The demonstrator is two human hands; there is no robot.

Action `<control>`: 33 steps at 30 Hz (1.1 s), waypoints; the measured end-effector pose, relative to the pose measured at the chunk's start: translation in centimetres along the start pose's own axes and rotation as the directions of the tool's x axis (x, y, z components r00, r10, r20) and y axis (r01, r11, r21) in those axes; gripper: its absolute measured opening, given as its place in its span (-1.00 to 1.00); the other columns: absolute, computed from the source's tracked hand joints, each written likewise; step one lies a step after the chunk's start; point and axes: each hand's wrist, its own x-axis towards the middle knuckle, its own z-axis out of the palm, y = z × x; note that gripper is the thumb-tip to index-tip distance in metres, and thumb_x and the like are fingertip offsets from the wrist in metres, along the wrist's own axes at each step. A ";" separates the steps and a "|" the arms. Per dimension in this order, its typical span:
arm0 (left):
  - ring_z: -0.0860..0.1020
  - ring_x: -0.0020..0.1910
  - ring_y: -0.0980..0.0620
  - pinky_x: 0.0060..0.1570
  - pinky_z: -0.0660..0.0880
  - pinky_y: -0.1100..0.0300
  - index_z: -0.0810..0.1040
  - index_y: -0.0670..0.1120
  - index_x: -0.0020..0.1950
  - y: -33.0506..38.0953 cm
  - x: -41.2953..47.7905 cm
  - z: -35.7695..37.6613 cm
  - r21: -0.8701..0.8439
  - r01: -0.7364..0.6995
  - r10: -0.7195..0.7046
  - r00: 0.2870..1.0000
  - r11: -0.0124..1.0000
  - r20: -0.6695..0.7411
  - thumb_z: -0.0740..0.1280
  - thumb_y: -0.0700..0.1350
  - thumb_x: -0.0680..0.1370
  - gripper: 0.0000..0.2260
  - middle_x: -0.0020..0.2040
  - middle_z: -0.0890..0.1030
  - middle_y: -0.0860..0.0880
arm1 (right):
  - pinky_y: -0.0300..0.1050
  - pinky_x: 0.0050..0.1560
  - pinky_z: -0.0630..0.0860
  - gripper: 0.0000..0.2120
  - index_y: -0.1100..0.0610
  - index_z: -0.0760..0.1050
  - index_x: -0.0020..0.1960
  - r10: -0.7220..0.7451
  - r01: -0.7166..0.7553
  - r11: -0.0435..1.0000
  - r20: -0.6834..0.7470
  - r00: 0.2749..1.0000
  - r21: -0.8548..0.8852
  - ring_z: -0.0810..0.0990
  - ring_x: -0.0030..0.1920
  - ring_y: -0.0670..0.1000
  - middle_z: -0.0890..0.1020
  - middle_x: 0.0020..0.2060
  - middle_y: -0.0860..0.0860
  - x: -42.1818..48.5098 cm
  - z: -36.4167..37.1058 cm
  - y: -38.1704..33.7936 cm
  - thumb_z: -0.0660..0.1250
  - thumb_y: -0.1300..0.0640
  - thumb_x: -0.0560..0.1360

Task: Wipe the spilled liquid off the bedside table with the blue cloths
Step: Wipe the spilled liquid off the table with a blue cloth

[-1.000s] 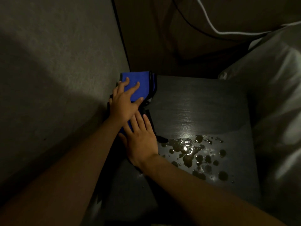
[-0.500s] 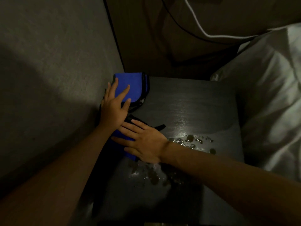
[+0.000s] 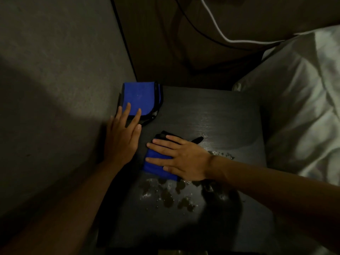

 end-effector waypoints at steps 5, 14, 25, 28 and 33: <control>-0.08 0.58 -0.05 0.51 -0.03 -0.12 0.06 0.11 0.58 0.0 0.0 -0.1 0.028 0.013 -0.014 1.000 1.000 0.013 -0.14 0.14 0.60 -0.47 0.61 -0.02 -0.01 | -0.04 0.49 -0.52 -0.47 -0.22 -0.24 0.63 0.014 -0.014 1.000 -0.003 1.000 -0.006 -0.44 0.56 -0.08 -0.28 0.61 -0.10 -1.5 0.3 1.0 -0.13 -0.14 0.71; -0.11 0.58 -0.03 0.49 0.06 -0.20 0.07 0.15 0.57 0.3 0.4 -0.6 -0.034 0.069 -0.066 0.995 0.997 0.077 -0.13 0.20 0.53 -0.42 0.62 -0.06 0.03 | 0.00 0.49 -0.50 -0.45 -0.26 -0.34 0.59 0.047 -0.046 0.999 0.064 0.997 -0.011 -0.45 0.56 -0.08 -0.33 0.60 -0.11 -5.6 1.0 3.6 -0.18 -0.18 0.67; -0.18 0.56 0.06 0.47 -0.02 -0.24 0.10 0.19 0.55 0.6 0.8 -1.1 -0.126 0.152 -0.132 0.979 0.980 0.153 0.14 -0.03 0.63 -0.50 0.60 -0.13 0.14 | -0.03 0.49 -0.52 -0.47 -0.30 -0.36 0.57 0.143 -0.143 0.990 0.033 0.989 -0.015 -0.45 0.55 -0.11 -0.32 0.60 -0.13 -9.7 1.9 5.8 -0.21 -0.22 0.67; -0.17 0.57 0.04 0.46 0.04 -0.29 0.09 0.20 0.55 0.5 0.9 -1.0 -0.101 0.144 -0.127 0.980 0.984 0.154 0.19 0.00 0.61 -0.46 0.60 -0.12 0.14 | 0.00 0.51 -0.48 -0.47 -0.28 -0.32 0.59 0.178 -0.178 0.984 0.025 0.984 -0.001 -0.44 0.56 -0.10 -0.31 0.60 -0.13 -10.4 2.2 6.0 -0.23 -0.23 0.67; -0.14 0.57 0.01 0.46 0.08 -0.29 0.10 0.17 0.55 0.2 0.9 -1.1 -0.099 0.127 -0.111 0.983 0.987 0.149 0.24 0.00 0.59 -0.43 0.61 -0.10 0.11 | -0.04 0.51 -0.49 -0.48 -0.30 -0.32 0.58 0.291 -0.292 0.956 0.014 0.957 0.034 -0.45 0.55 -0.11 -0.33 0.60 -0.14 -12.6 2.5 6.6 -0.19 -0.21 0.69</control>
